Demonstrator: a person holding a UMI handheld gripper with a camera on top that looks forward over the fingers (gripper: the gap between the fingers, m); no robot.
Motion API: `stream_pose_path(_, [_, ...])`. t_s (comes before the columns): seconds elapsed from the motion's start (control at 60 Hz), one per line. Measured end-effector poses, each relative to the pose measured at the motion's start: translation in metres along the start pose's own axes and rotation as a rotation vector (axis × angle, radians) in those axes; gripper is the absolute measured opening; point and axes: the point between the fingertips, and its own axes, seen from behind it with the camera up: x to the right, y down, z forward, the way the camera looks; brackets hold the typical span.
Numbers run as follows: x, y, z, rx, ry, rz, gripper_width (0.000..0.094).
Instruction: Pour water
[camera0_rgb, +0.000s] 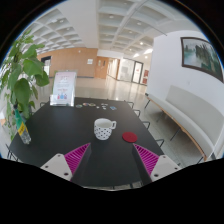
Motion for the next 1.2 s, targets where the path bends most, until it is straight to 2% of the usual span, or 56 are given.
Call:
stream_pose_path(0.233, [-0.011,0.013,0.002,0.002,-0.005,-0.059,0.0851])
stream_pose_path(0.367, [-0.039,0.031,-0.004,-0.002,-0.051,-0.074,0.0849])
stream_pose_path(0.6, [-0.154,0.064,-0.022,-0.013,-0.214,-0.119,0.0849])
stream_pose_path(0.717, [-0.24,0.064,-0.042,0.002,-0.328,-0.144,0.0851])
stream_pose_path(0.883, [-0.34,0.047,-0.044,0.054,-0.42,-0.127,0.0849])
stream_pose_path(1.017, [-0.4,0.025,-0.017,0.098,-0.417,-0.086,0.0848])
stream_pose_path(1.117, [-0.418,0.01,0.005,0.143,-0.389,-0.084,0.085])
stream_pose_path(1.2, [-0.437,0.002,0.031,0.142,-0.37,-0.071,0.0834])
